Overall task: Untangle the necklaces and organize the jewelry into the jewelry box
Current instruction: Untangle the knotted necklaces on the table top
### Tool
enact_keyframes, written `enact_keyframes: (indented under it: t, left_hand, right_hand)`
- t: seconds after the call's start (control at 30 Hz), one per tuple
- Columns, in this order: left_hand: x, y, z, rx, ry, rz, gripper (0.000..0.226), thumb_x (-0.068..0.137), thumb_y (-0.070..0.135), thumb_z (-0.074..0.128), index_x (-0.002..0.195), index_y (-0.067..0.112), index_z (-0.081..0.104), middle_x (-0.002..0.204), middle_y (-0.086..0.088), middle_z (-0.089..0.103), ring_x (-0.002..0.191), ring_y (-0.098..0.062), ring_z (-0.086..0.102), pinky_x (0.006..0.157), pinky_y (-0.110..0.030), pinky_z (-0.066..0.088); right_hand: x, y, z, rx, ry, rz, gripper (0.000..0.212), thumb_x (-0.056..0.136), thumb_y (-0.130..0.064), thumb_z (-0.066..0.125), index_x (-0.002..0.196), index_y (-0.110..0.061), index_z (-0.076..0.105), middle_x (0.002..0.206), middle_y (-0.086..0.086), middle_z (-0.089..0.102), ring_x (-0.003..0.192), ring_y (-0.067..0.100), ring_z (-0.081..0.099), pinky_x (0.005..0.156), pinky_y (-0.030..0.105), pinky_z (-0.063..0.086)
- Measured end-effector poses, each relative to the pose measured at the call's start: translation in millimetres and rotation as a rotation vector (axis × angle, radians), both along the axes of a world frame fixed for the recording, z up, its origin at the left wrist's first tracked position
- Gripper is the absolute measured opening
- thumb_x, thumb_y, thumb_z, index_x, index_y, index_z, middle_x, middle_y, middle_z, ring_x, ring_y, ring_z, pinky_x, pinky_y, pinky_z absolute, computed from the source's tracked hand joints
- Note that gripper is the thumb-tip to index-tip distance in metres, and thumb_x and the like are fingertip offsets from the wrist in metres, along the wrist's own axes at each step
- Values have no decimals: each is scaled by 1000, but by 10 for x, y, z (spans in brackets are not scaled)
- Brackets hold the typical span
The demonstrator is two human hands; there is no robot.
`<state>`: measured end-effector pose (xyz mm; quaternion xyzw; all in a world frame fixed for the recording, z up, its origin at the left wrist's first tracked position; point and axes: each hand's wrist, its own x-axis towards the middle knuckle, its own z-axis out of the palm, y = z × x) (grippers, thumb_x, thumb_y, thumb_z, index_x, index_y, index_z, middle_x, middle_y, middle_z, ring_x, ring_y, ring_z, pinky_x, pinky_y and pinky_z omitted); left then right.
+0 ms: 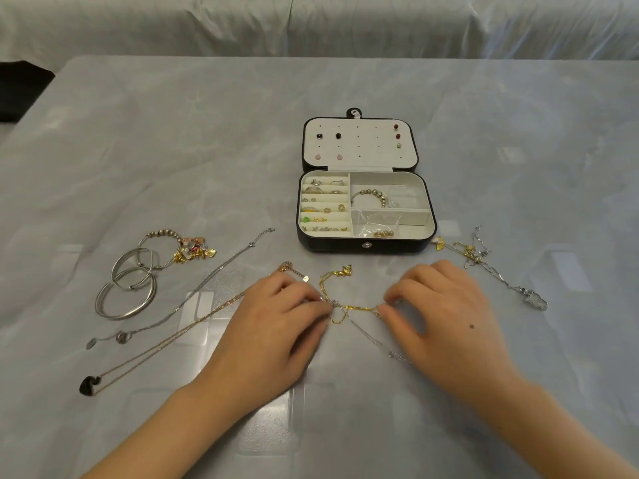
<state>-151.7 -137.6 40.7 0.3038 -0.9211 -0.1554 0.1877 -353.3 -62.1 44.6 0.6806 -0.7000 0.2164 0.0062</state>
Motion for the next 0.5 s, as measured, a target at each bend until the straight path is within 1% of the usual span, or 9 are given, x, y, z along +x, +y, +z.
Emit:
enact_keyframes:
  t: [0.07,0.13,0.23,0.33,0.4,0.5]
  left_hand:
    - [34,37,-26,-40,-22,-23,28,90,30,50,101,17,72,93,6,65,87,-17,54,76,-30,45]
    - [63,51,-37,-68,-29,-45,26,91,29,50,102,19,71,96,5,64,86,-20,53,75,-32,44]
    - [113,76,-31,-100,-63,-69,24,92,30,50,103,23,70,100,3,64,88,-22,53,73,-33,42]
    - [152,93,-8,-116,-96,-106,23,91,31,51,101,23,71,102,1,65,92,-22,54,74,-35,42]
    - [178,107,10,-105,-110,-125,23,91,32,51,99,23,72,102,1,65,93,-22,53,75,-36,42]
    - [213,137,33,-51,-133,-151,23,90,33,52,98,27,72,104,2,64,96,-22,53,78,-32,40]
  right_hand:
    - [-32,110,-5,65,-6,41,27,80,-45,51,76,-23,65,75,-9,57,71,17,48,66,24,33]
    - [-27,194,-36,136,-6,95,28,78,-49,51,79,-25,64,78,-10,57,74,13,45,67,23,32]
    - [-18,273,-64,176,-22,141,22,80,-43,49,74,-26,61,74,-11,54,71,10,41,65,21,32]
    - [-6,325,-38,209,-20,141,23,80,-39,45,68,-25,59,67,-12,53,65,10,44,63,21,31]
    - [2,374,-28,236,-3,148,24,79,-38,43,65,-24,58,64,-12,52,60,11,47,62,21,29]
    - [-7,462,-8,278,18,177,24,77,-39,42,63,-26,57,62,-14,51,57,9,48,60,19,31]
